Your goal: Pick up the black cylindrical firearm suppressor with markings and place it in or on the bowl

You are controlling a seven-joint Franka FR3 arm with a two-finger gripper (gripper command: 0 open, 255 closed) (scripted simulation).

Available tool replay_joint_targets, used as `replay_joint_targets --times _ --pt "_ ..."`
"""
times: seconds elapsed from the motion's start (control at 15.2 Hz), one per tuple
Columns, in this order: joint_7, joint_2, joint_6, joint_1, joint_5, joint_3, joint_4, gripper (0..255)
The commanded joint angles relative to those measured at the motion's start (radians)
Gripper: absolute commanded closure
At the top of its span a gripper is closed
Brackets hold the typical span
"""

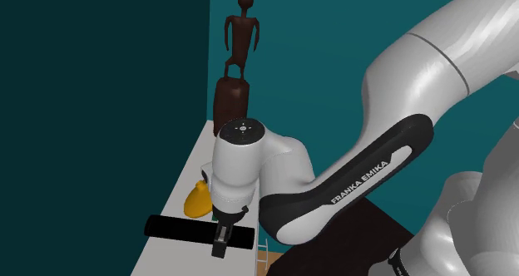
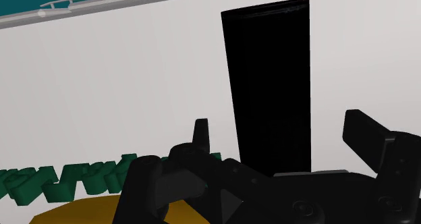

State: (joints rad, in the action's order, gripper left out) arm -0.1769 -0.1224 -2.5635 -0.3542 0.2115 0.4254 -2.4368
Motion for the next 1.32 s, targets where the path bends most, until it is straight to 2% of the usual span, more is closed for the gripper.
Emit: replay_joint_targets --times 0.0,0.59,1.25 --pt "0.0 0.0 0.0 0.0 0.0 0.0 0.0 255" --pt "0.0 0.0 0.0 0.0 0.0 0.0 0.0 255" --pt "0.087 0.124 0.129 0.007 -0.113 0.019 0.023 255"
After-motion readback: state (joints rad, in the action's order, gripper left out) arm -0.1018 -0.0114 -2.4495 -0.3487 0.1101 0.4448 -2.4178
